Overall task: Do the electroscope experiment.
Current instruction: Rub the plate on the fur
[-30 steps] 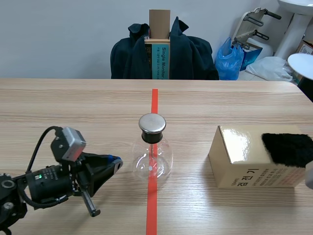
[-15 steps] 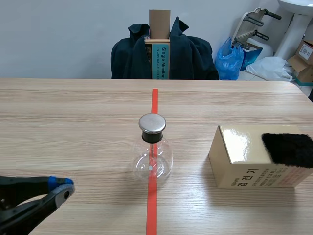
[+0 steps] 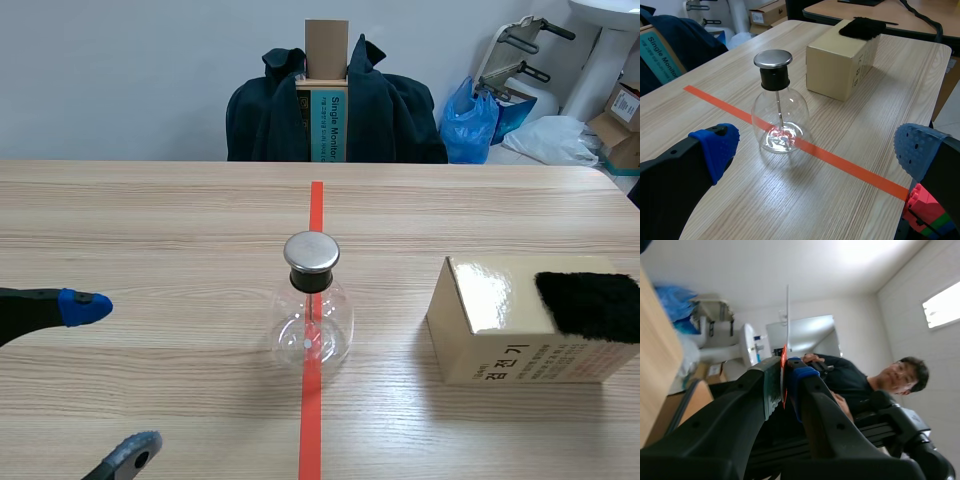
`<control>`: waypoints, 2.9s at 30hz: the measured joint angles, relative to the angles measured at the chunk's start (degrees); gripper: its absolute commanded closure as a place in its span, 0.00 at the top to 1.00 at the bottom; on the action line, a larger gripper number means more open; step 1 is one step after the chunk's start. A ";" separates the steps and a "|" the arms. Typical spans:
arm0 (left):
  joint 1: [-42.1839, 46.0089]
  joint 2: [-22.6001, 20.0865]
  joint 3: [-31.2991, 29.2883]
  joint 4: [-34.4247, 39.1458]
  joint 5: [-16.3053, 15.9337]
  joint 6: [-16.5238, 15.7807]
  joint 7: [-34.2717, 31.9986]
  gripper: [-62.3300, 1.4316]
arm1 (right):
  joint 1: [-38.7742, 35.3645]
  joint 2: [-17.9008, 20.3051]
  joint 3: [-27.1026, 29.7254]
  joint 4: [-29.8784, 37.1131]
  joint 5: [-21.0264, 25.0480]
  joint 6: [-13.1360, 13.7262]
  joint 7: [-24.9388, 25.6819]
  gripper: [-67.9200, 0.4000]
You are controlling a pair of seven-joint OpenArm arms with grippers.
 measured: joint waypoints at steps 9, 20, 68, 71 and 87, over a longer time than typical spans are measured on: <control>0.00 -0.02 0.00 -0.09 0.04 0.00 0.02 1.00 | 6.16 -5.33 -5.42 -17.42 -9.27 -0.85 3.32 0.02; 0.00 -0.02 0.00 -0.09 0.04 0.00 0.02 1.00 | 7.76 -5.44 -5.95 -22.03 -11.15 -0.72 5.16 0.02; 0.00 -0.02 0.00 -0.11 0.13 0.00 0.50 1.00 | 8.31 -6.58 -6.10 -23.34 -14.62 2.60 5.44 0.02; 0.00 -0.02 0.00 -0.11 0.13 0.00 0.50 1.00 | 8.39 -7.28 -5.95 -23.34 -14.10 2.60 1.05 0.02; -0.02 -0.02 0.00 -0.11 0.15 0.00 0.52 1.00 | 8.85 -7.28 -6.05 -23.32 -14.67 2.14 -0.13 0.02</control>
